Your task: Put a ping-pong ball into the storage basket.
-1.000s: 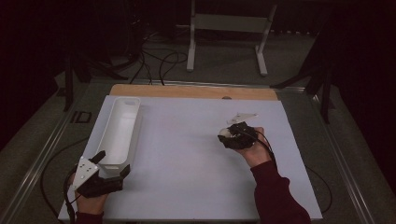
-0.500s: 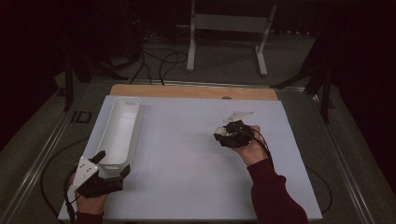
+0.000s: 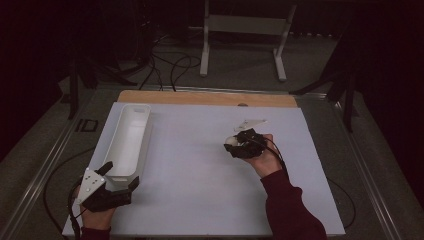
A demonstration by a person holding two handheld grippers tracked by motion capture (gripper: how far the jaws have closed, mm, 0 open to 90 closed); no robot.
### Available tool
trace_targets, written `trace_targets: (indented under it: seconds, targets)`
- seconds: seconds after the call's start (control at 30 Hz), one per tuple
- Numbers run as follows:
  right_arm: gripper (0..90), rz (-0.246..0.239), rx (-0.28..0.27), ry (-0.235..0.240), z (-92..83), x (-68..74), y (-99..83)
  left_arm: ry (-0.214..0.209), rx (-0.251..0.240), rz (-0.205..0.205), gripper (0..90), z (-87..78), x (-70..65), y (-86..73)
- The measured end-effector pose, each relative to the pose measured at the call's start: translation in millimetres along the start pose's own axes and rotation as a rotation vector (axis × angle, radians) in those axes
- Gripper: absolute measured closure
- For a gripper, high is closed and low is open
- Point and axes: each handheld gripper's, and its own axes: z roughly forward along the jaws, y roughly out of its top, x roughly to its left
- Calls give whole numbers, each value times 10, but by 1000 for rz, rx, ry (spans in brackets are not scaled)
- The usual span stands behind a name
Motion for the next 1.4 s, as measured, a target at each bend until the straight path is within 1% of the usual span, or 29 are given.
trace_targets:
  seconds: [0.33, 0.7, 0.83, 0.87, 1.0, 1.4]
  targets:
    - [504, -7, -8, 11, 0, 50, 55, 0, 2, 3, 1, 3, -3, 0]
    - [504, -29, -12, 22, 30, 115, 139, 0, 2, 3, 1, 2, -3, 0]
    - [504, -32, -11, 27, 45, 126, 158, 1, 3, 2, 2, 4, 0, -1]
    - [504, -26, -10, 30, 47, 134, 163, 1, 3, 2, 1, 4, -1, -2]
    - [505, -34, -12, 36, 60, 158, 190, 1, 3, 2, 1, 4, 0, -1]
    - [504, -66, -24, 50, 93, 267, 340, 1, 1, 0, 1, -2, 5, -2]
